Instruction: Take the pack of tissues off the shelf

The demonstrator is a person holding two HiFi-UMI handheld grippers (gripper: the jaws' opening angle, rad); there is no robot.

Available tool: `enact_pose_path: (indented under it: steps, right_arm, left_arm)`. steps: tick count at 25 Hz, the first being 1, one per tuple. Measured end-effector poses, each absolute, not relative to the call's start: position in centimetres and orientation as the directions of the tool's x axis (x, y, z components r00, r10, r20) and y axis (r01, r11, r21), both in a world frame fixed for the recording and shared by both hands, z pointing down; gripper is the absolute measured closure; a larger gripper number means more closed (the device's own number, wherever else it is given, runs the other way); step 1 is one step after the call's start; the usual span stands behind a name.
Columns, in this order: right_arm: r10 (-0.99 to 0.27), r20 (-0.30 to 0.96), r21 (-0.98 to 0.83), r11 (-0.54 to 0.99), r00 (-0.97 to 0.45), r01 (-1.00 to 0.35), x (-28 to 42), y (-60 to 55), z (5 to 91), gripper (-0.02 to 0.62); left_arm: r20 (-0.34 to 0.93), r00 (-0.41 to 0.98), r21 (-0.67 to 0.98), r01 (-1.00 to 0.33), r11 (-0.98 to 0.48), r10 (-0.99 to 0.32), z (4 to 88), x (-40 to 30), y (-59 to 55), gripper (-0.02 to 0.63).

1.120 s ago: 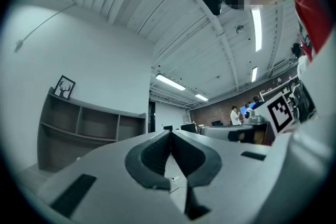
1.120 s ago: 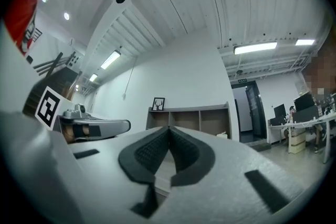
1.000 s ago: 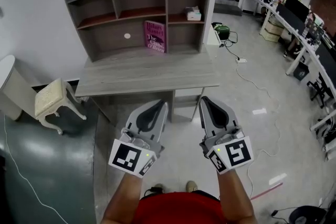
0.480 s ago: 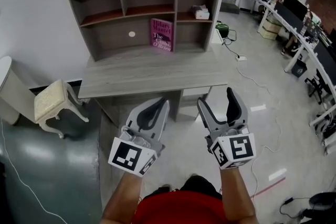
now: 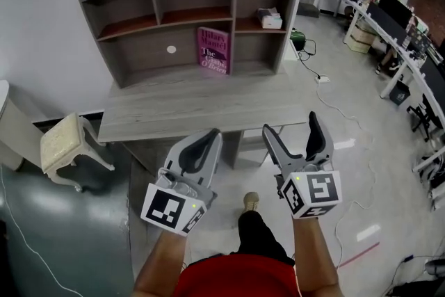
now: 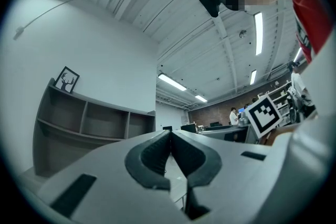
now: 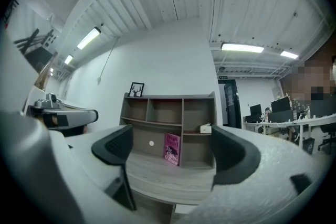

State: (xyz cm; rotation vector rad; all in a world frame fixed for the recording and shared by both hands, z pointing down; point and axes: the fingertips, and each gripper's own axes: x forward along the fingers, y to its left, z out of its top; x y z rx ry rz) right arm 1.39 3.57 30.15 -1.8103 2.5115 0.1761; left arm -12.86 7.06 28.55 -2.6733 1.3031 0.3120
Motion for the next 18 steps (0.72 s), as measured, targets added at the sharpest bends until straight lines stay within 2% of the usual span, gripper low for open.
enact_pose_path:
  steps: [18]
  right_arm:
    - [-0.931,-0.061,0.025,0.359,-0.36,-0.933,10.0,-28.8,31.6,0.144]
  left_arm:
    - [-0.204,0.521,-0.095,-0.853,-0.513,-0.829,28.1,-5.2,-23.1,0.598]
